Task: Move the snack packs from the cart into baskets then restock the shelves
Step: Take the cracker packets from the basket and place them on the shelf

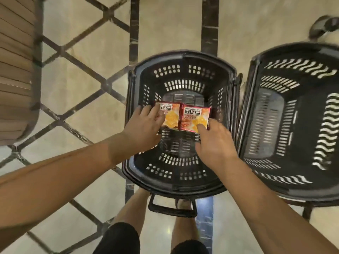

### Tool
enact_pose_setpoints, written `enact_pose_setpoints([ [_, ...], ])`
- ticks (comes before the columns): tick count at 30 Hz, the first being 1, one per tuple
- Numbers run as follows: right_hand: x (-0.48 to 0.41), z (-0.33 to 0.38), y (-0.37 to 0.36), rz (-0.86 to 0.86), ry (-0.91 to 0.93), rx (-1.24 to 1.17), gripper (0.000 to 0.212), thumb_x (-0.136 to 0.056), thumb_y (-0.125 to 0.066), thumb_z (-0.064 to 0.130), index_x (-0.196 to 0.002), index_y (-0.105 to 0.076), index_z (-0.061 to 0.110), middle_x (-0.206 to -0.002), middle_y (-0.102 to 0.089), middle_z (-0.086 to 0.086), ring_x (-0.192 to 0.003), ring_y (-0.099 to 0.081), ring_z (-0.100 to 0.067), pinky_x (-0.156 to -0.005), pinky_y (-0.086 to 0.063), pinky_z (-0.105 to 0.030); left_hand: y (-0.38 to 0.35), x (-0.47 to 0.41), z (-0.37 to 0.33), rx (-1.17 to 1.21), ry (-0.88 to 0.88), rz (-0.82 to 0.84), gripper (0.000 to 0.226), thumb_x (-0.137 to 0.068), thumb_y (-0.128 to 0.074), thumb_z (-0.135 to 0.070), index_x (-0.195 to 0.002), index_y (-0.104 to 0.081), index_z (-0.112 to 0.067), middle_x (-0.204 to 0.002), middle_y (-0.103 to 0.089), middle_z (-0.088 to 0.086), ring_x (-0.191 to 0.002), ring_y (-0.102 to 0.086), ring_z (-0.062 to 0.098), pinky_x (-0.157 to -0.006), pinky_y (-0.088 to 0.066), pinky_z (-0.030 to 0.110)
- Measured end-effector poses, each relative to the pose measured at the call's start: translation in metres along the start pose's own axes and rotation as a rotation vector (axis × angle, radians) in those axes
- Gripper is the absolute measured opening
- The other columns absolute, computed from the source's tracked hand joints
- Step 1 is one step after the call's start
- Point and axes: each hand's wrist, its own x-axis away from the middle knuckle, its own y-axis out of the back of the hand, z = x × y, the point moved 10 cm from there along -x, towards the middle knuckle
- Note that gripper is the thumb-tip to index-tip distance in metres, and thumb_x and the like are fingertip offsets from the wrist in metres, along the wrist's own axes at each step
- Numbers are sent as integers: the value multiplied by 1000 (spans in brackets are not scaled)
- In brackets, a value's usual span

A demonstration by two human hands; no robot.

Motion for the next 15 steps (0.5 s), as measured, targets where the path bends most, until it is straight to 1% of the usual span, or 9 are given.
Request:
enact_pose_setpoints([
  [3, -35, -6, -27, 12, -27, 14, 53, -99, -54, 31, -147, -40, 16, -151, -33, -18, -137, -36, -34, -115, -28, -43, -33, -30, 3, -19, 8, 14, 72, -96, -54, -52, -157, -32, -20, -166, -22, 14, -148, -27, 35, -123, -19, 55],
  [6, -66, -10, -50, 16, -52, 3, 53, -100, -54, 34, -148, -40, 17, -152, -32, -18, -138, -35, -35, -115, -28, -43, -61, -57, 7, -41, -2, 15, 73, -95, -56, -49, -156, -33, -18, -165, -24, 16, -148, -30, 35, -122, -22, 55],
  [9, -90, -13, -72, 54, -72, -15, 55, -101, -51, 35, -151, -36, 20, -154, -28, -16, -138, -33, -34, -115, -27, -42, -87, -84, 7, -32, -26, 36, 74, -95, -56, -46, -157, -29, -17, -165, -20, 18, -150, -25, 37, -123, -23, 54],
  [12, -108, -17, -89, 75, -110, -48, 53, -100, -51, 30, -150, -37, 23, -152, -28, -14, -137, -33, -32, -115, -29, -41, -111, -105, 3, 58, -12, 94, 78, -96, -59, -44, -159, -22, -19, -167, -10, 20, -152, -19, 38, -123, -27, 49],
  [14, -117, -22, -101, 90, -136, -67, 52, -99, -52, 28, -149, -38, 23, -151, -29, -13, -137, -34, -31, -114, -31, -41, -128, -114, 3, 146, 51, 141, 82, -96, -61, -44, -161, -15, -19, -167, -3, 22, -151, -20, 39, -120, -32, 48],
  [15, -119, -25, -107, 100, -152, -89, 52, -99, -52, 27, -149, -39, 23, -152, -29, -13, -137, -34, -32, -113, -32, -42, -135, -117, 5, 205, 98, 162, 85, -97, -61, -43, -161, -12, -19, -166, -4, 23, -150, -23, 40, -118, -34, 47],
])
